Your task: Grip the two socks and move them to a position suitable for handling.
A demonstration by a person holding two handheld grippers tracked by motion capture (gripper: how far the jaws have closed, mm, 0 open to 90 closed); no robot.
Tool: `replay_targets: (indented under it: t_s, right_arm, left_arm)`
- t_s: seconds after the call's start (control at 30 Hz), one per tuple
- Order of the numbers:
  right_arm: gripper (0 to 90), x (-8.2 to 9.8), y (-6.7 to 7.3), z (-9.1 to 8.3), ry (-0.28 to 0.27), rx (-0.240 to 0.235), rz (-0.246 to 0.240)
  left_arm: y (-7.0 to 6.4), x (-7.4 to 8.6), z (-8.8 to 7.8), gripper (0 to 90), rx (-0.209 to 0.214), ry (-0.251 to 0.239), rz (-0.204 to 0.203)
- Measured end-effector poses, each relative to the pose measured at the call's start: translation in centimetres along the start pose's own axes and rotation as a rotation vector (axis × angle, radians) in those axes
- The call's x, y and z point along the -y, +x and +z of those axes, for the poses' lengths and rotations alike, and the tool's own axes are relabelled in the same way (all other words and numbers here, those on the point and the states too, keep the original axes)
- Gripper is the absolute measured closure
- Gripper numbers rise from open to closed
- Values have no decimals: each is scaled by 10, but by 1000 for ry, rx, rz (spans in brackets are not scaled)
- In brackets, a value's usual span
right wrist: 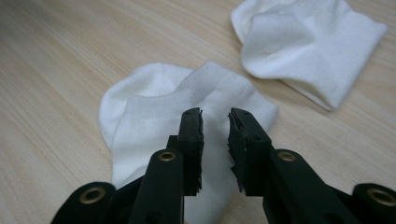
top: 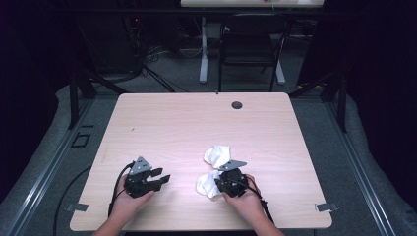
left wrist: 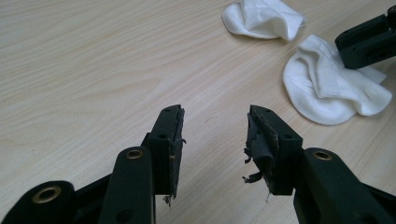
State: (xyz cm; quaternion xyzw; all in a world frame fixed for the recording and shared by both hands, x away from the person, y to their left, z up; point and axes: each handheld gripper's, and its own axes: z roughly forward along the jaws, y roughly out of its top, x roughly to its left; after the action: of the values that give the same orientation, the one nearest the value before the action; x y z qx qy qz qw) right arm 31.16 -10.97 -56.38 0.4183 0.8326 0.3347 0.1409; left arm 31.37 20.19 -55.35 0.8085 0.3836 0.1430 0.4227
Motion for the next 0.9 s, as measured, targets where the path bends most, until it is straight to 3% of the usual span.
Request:
replay_targets:
  t_s: [0.13, 0.57, 0.9]
  right_arm:
    - [769, -2, 4, 5, 46, -4, -32]
    - [786, -11, 25, 21, 28, -46, -35]
    - [788, -14, 31, 25, 30, -75, -45]
  left_arm:
    - [0, 0, 0, 560, -2, 2, -3]
    - [-5, 1, 3, 574, 7, 11, 14]
    - [-10, 1, 7, 617, 19, 28, 24]
